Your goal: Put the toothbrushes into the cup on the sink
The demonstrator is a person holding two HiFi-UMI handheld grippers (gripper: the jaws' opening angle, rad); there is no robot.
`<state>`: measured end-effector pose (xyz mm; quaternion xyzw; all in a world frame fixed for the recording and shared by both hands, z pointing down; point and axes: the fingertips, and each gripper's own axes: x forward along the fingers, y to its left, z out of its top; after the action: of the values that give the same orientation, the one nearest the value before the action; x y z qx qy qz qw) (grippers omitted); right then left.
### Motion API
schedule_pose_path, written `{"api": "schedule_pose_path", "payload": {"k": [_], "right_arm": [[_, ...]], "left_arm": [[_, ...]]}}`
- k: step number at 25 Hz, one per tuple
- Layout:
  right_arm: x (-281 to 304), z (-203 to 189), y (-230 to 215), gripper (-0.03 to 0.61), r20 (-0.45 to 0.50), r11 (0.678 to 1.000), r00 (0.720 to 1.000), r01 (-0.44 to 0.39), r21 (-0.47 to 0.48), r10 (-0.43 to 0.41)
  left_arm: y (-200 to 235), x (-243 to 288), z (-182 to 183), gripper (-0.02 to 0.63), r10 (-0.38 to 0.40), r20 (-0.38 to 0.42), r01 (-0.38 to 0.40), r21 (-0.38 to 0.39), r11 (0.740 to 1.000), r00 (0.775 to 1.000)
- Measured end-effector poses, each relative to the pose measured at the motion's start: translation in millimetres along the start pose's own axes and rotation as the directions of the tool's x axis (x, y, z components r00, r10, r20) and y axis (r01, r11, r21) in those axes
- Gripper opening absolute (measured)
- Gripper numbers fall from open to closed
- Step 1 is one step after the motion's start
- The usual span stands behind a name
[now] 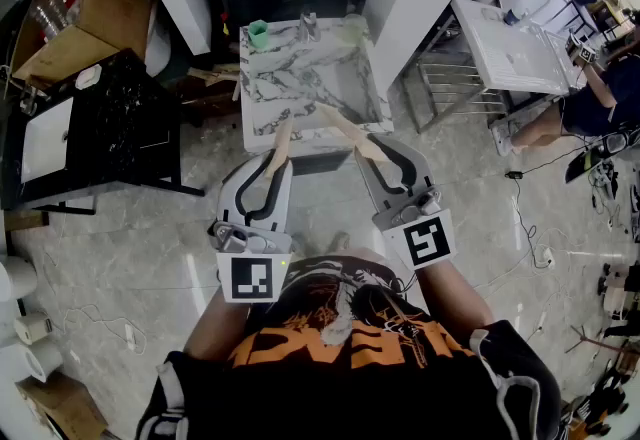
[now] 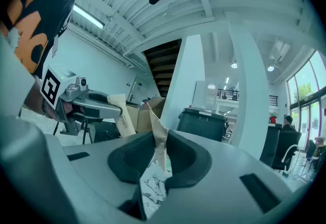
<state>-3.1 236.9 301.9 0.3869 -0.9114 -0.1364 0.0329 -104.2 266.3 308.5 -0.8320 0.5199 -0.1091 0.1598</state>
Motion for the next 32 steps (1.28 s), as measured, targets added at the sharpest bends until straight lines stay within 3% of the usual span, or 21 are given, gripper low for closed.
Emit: {"api": "schedule_pose_path", "payload": {"k": [17, 24, 32], "right_arm": [[13, 8, 28, 0.084, 0.008, 0.998, 0.999, 0.050, 0.030, -0.050], [39, -25, -5, 0.084, -0.029, 0.996, 0.998, 0.055, 0.064, -0.053], [104, -53, -71, 0.084, 0.006, 0.995, 1.000, 0.006, 0.099, -0.007]], "left_arm": [[24, -14, -20, 0.084, -0.043, 0.021, 0.044, -0.032, 0.999, 0.999], [33, 24, -36, 0.084, -0.052, -0.008, 0.051, -0.045, 0.998, 0.999], [57, 106, -48, 0.084, -0.035, -0.062, 0.034, -0.022, 0.999, 0.997]]}}
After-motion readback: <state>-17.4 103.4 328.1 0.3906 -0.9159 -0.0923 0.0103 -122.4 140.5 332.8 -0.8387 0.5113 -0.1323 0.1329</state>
